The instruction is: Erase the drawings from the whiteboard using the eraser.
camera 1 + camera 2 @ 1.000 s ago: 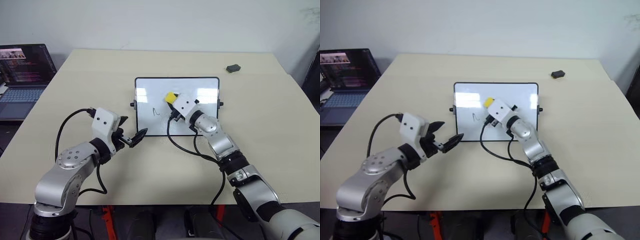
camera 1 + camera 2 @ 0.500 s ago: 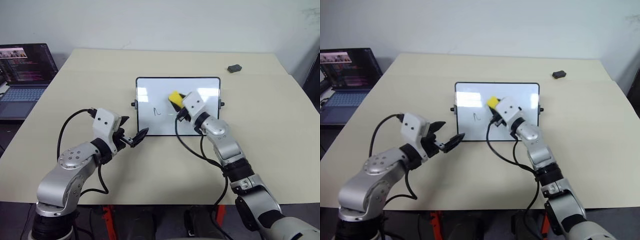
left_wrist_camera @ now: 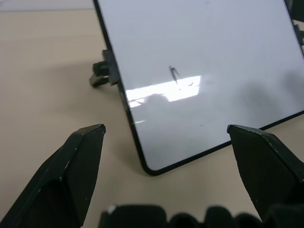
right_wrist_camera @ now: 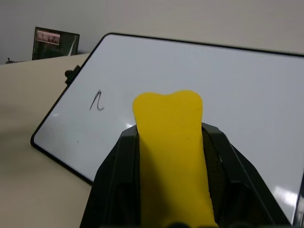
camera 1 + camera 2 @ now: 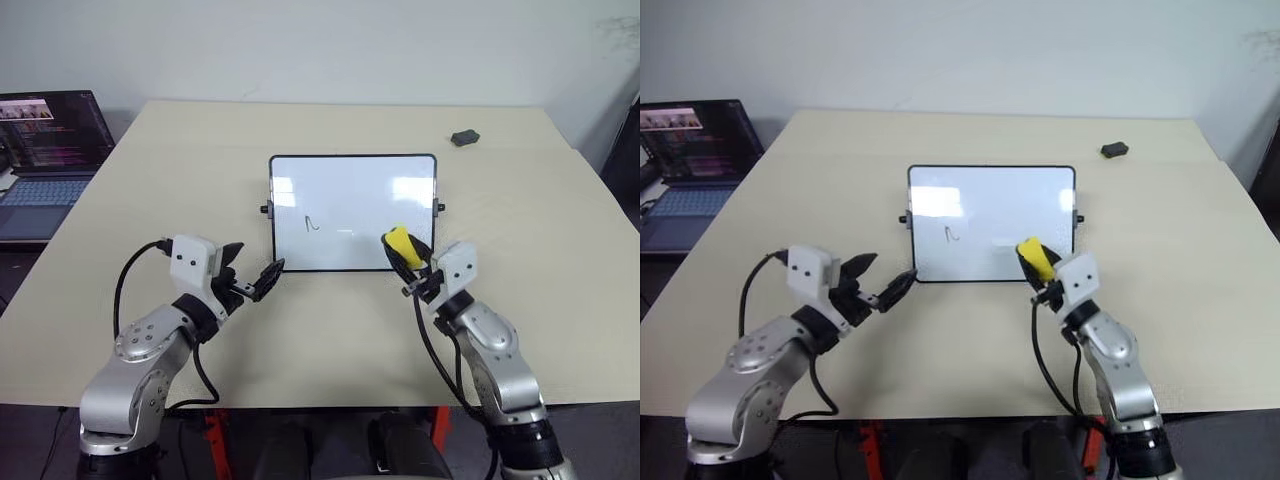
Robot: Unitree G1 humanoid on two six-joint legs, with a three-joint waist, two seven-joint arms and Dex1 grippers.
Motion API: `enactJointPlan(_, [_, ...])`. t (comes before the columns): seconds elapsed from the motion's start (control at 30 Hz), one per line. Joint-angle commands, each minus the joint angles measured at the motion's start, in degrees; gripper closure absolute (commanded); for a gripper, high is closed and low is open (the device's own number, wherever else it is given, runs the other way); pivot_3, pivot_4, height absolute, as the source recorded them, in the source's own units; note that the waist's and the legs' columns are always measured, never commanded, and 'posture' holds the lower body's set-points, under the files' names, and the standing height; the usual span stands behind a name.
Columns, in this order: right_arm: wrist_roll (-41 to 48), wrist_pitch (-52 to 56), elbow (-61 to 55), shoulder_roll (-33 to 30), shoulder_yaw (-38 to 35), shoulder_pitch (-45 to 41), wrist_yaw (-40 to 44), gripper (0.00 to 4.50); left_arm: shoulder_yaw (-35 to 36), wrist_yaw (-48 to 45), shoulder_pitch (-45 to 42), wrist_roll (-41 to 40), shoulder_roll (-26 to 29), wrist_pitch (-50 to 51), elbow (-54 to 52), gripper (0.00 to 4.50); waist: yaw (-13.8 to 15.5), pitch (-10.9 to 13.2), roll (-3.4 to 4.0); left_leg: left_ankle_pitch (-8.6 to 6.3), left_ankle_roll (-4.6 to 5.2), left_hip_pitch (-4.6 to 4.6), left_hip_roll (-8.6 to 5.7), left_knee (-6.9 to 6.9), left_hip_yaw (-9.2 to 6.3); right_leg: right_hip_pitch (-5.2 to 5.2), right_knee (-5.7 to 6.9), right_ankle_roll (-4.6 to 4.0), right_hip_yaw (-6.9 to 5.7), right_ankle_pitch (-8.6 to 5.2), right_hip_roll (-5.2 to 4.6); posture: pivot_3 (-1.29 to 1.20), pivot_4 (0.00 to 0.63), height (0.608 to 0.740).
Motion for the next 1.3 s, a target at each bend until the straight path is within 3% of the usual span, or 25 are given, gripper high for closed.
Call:
enactJointPlan(0.03, [-1.1,-1.4,-2.2,-0.1,0.4,0.2,-1.1,3.18,0.1,0.0,-0.1,1.1,-0.3,-3.2,0.3,0.00,-0.1,0.0,0.00,0.00,0.00,0.00,-0.01,0.00,0.03,-0.01,0.00,0.00,0.02,0.00,0.00,0.00,0.150,0.740])
enactJointPlan(0.33, [-4.8,-6.3,0.9,-3.1,2.2,-3.5,0.7,3.18,-0.1,-0.5,-1.7,1.5,0.8,-2.9,1.5,0.00,0.0,0.0,0.00,-0.01,0.00,-0.02,-0.01,-0.03,0.02,-0.02,-0.01,0.00,0.01,0.00,0.00,0.00,0.150,0.740])
enactJointPlan(0.53, [-9.8,-9.3,6.5,-4.4,5.8,-12.4,1.6,3.18,0.5,-1.3,-4.0,1.1,3.7,-0.6,1.5,0.00,-0.2,0.0,0.00,-0.01,0.00,0.00,0.00,-0.01,0.02,-0.02,0.01,0.00,0.00,0.01,0.02,0.00,0.150,0.740])
enactJointPlan(0.8, [-15.2,-13.6,26.0,-0.6,9.2,-33.5,-0.2,3.18,0.9,-3.7,-7.8,0.1,9.3,5.0,1.7,0.00,-0.2,0.0,0.00,-0.01,0.00,-0.03,-0.01,-0.02,0.00,-0.06,0.01,-0.02,-0.02,0.02,0.02,0.00,0.150,0.740])
enactJointPlan(1.07, [-20.4,-16.3,50.5,3.9,11.3,-49.8,-4.2,3.18,1.5,-4.3,-7.1,-0.4,10.2,6.1,0.4,0.00,-0.2,0.0,0.00,-0.01,-0.01,-0.08,0.00,-0.03,0.03,-0.11,-0.03,-0.03,-0.01,0.02,-0.01,0.00,0.150,0.740])
enactJointPlan(1.3, [-23.0,-19.1,66.3,6.6,13.4,-53.7,-3.7,3.18,1.7,-4.3,-5.3,-1.4,10.4,7.3,-1.9,0.00,-0.3,0.0,0.00,-0.01,0.00,-0.06,0.00,-0.03,0.05,-0.12,0.00,-0.04,0.01,0.02,-0.02,0.00,0.150,0.740])
